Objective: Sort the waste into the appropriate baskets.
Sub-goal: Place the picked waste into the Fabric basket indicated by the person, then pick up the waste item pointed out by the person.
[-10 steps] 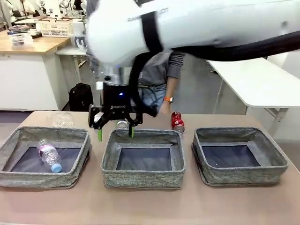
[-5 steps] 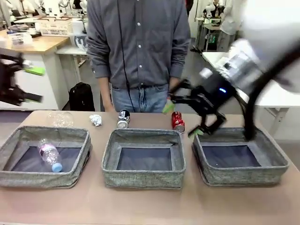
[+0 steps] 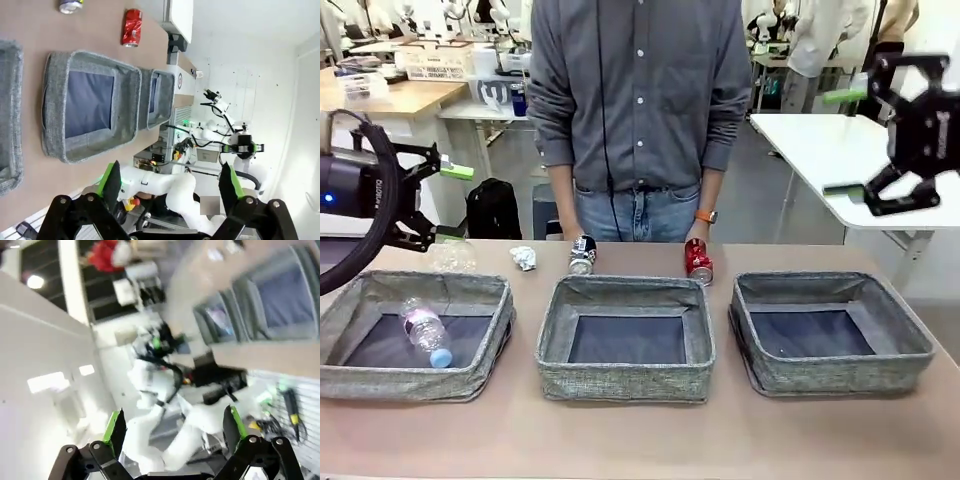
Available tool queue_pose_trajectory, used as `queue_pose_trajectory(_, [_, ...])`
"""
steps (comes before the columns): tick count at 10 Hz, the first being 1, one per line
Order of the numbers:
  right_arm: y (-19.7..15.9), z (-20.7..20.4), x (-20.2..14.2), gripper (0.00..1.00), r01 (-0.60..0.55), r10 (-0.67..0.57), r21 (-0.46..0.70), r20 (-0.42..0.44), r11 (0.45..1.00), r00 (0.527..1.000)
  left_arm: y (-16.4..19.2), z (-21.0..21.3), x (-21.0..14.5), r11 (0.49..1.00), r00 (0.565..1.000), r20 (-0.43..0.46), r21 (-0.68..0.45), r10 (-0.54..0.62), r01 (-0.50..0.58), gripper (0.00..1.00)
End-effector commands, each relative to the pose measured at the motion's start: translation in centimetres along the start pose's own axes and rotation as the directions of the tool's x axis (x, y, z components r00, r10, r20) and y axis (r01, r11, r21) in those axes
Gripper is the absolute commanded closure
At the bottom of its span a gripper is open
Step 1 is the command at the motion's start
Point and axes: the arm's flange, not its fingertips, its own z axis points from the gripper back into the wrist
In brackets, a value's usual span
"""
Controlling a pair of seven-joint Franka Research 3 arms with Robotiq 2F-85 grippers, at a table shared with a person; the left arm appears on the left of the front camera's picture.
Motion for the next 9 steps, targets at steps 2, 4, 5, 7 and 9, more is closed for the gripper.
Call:
queue_pose_trajectory(2, [1.57,-0.23,-1.01,0.0,-0.029,0.027,0.043,0.054,0.999,0.998,-1.34,-0.04,-0.43,0.999,0.999,0.02,0.006,-0.037,0.037,0.0])
queue_pose_trajectory(4, [1.57,-0.23,-1.01,0.0,-0.029,0.027,0.043,0.054,0.999,0.998,-1.34,-0.04,-0.43,0.999,0.999,0.02,0.006,-0.037,0.037,0.0])
queue_pose_trajectory(5, [1.57,-0.23,-1.01,0.0,-0.029,0.027,0.043,0.054,0.999,0.998,-1.34,-0.04,-0.43,0.999,0.999,0.02,0.006,-0.037,0.037,0.0])
queue_pose_trajectory(7, [1.57,-0.23,-1.01,0.0,-0.029,0.027,0.043,0.054,0.999,0.998,-1.34,-0.04,-0.43,0.999,0.999,0.02,0.006,-0.037,0.037,0.0])
queue_pose_trajectory(9, [1.57,-0.23,-1.01,0.0,-0.029,0.027,0.043,0.054,0.999,0.998,-1.34,-0.04,-0.43,0.999,0.999,0.02,0.006,-0.037,0.037,0.0])
